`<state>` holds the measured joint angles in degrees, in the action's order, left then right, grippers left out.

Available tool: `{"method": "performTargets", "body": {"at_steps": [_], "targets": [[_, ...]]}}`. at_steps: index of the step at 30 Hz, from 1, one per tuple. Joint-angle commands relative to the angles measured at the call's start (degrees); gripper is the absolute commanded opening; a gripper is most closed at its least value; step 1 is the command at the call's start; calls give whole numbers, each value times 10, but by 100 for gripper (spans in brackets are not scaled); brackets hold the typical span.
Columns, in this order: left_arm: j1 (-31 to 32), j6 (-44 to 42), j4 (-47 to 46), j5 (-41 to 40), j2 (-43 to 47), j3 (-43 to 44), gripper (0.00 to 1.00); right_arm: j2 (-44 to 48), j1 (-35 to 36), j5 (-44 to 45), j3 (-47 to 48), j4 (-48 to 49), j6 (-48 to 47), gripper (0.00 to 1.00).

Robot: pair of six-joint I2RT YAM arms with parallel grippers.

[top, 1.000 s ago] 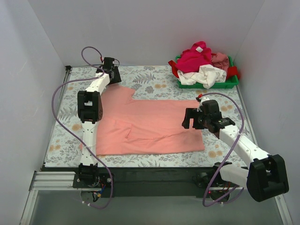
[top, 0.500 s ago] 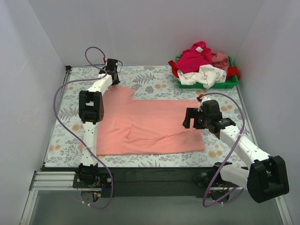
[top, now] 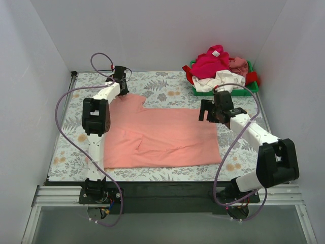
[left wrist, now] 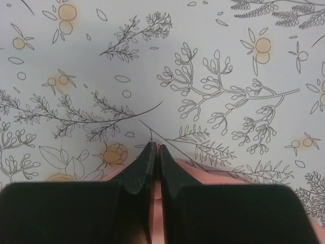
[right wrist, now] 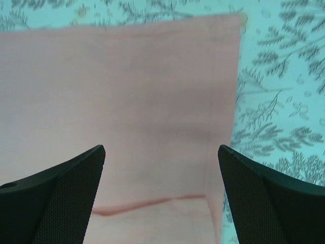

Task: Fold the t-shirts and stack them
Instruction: Fold the tshirt

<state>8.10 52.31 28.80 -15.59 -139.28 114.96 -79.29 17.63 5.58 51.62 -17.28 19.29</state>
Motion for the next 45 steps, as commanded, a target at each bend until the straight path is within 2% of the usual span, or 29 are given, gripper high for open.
{"method": "performTargets", "body": {"at_steps": [1,8,17,30,33,37,42,45], "targets": [[-1,9,3,18,62,-51,0,-58,-3,68,75,16,-5,98],[-1,25,-29,36,103,-93,0,-200,-17,179,199,-2,19,98],[-1,27,-43,29,116,-127,0,-305,-17,276,262,-14,19,97],[-1,30,-52,32,125,-147,0,-325,-15,276,225,-9,21,93],[-1,30,-52,35,132,-152,0,-332,-16,269,244,-4,21,94],[-1,30,-52,29,137,-156,0,-340,-18,237,272,1,56,93],[-1,30,-54,20,134,-159,0,-338,-22,233,279,20,112,94],[-1,31,-54,21,132,-158,0,-342,-23,236,278,32,114,94]]}}
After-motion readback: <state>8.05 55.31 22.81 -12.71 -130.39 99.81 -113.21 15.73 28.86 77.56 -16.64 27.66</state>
